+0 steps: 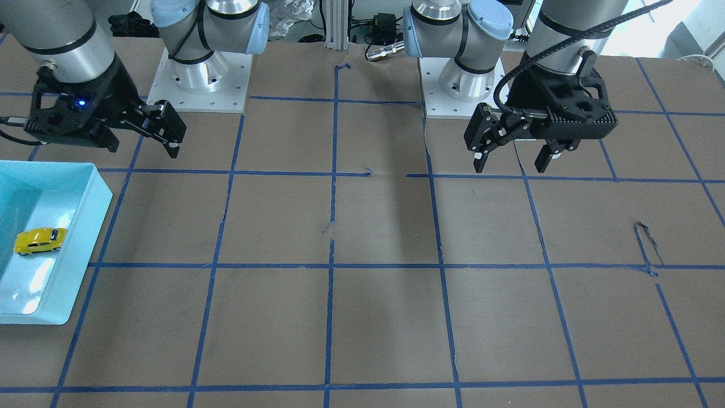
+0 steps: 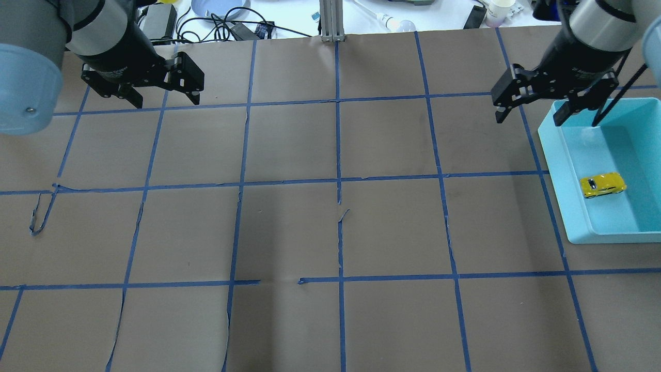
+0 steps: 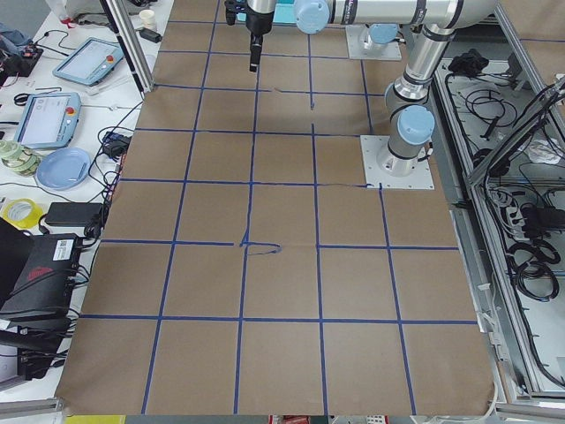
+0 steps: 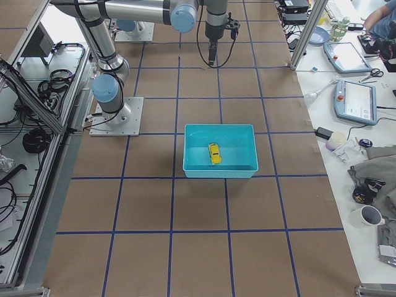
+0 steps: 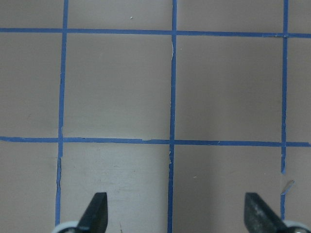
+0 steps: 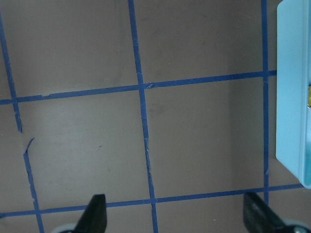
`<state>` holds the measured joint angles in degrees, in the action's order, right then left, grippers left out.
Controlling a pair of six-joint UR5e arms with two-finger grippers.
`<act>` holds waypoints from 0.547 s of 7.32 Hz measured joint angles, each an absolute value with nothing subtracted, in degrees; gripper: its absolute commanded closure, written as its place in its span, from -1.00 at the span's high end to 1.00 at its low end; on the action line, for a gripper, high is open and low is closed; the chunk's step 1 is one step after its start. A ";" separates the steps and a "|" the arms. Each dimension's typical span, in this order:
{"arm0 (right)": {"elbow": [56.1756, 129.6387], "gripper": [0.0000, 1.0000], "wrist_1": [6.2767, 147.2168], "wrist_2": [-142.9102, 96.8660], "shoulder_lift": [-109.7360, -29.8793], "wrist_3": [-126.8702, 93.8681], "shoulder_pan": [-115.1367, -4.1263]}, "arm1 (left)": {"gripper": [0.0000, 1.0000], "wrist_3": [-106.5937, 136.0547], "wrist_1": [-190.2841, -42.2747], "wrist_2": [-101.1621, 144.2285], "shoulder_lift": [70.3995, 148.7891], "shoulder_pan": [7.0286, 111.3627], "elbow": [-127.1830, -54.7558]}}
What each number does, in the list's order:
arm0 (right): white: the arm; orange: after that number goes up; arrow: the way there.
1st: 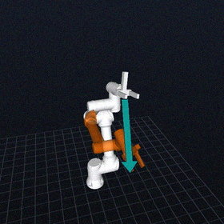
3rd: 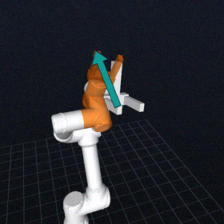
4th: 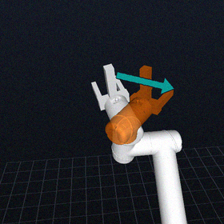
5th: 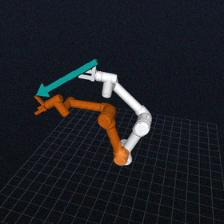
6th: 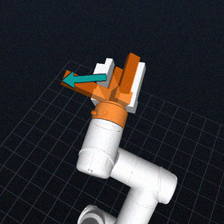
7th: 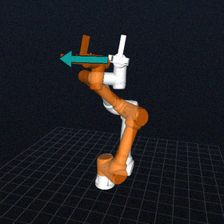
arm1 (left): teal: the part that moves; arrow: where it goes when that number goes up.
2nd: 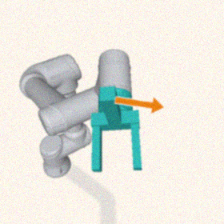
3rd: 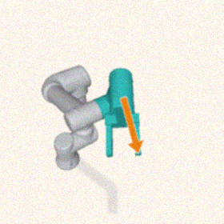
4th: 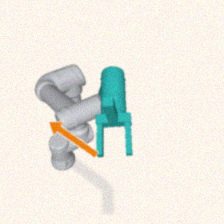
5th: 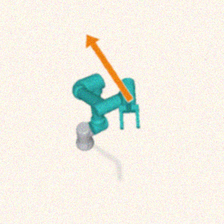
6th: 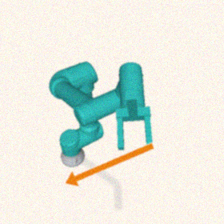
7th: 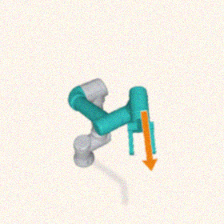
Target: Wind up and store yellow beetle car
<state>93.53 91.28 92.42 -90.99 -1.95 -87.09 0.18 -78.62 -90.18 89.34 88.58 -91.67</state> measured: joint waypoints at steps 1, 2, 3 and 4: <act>93.53 1.00 91.42 95.09 -90.83 -4.08 -89.38 | 1.00 0.18 -78.60 -90.18 89.36 88.59 -91.67; 93.38 1.00 91.74 94.98 -90.76 -6.05 -90.54 | 1.00 0.18 -78.60 -90.19 89.36 88.59 -91.67; 93.13 1.00 92.40 92.10 -90.73 -7.12 -90.95 | 1.00 0.18 -78.63 -90.24 89.33 88.59 -91.67; 93.06 1.00 93.20 89.52 -90.71 -7.39 -90.94 | 1.00 0.18 -78.65 -90.25 89.31 88.59 -91.67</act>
